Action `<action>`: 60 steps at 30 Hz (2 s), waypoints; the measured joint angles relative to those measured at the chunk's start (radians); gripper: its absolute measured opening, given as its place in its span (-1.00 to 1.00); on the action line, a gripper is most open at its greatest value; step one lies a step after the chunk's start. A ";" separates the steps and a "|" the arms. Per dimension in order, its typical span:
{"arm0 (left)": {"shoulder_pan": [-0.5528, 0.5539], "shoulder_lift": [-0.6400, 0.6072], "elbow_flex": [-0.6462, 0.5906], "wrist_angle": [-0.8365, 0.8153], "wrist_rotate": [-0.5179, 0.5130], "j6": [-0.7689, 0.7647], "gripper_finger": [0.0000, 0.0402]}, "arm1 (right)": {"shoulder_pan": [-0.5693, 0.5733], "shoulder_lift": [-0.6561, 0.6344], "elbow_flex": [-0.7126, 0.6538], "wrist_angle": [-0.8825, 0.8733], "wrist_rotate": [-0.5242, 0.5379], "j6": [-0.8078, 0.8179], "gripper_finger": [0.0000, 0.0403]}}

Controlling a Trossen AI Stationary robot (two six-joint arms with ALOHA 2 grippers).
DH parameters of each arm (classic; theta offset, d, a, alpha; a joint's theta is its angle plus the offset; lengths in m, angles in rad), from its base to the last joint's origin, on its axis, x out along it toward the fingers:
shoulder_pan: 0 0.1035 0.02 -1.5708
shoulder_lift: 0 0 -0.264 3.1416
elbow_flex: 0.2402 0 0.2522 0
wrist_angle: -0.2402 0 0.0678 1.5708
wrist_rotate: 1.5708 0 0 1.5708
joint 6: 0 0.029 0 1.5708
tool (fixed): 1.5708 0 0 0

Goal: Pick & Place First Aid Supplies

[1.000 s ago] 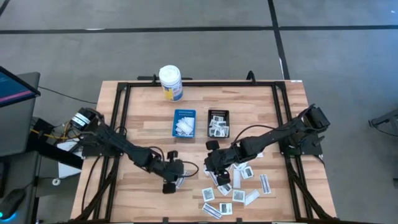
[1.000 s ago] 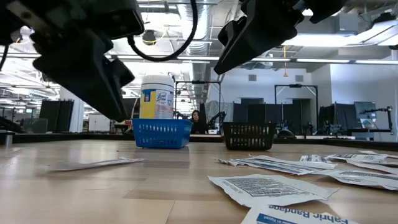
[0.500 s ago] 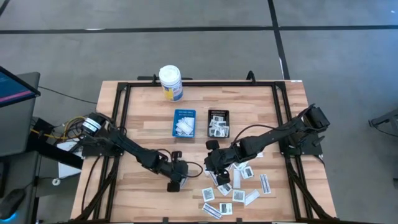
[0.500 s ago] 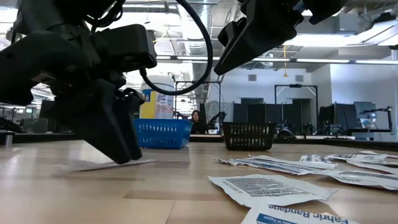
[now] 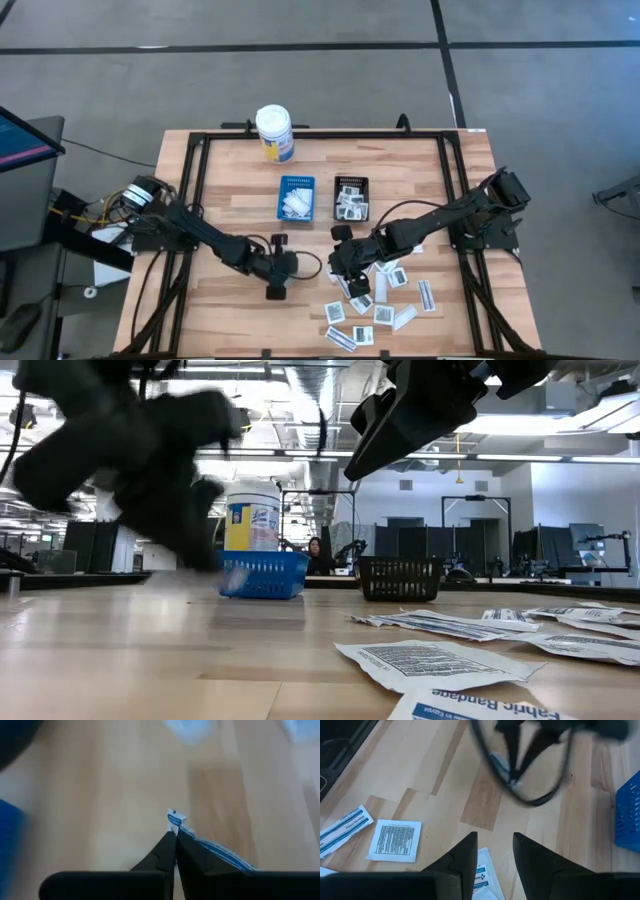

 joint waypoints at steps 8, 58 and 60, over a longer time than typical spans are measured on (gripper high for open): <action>0.164 -0.229 0.005 0.015 -0.338 0.184 -0.92 | 0.000 0.000 0.000 0.001 0.000 0.000 -0.41; 0.346 -0.267 0.008 0.215 0.095 0.290 -0.41 | 0.175 -0.002 0.000 -0.437 0.329 1.082 -0.41; 0.356 -0.267 0.008 0.303 0.095 0.310 -0.42 | 0.208 -0.002 0.000 -0.495 0.331 1.203 -0.41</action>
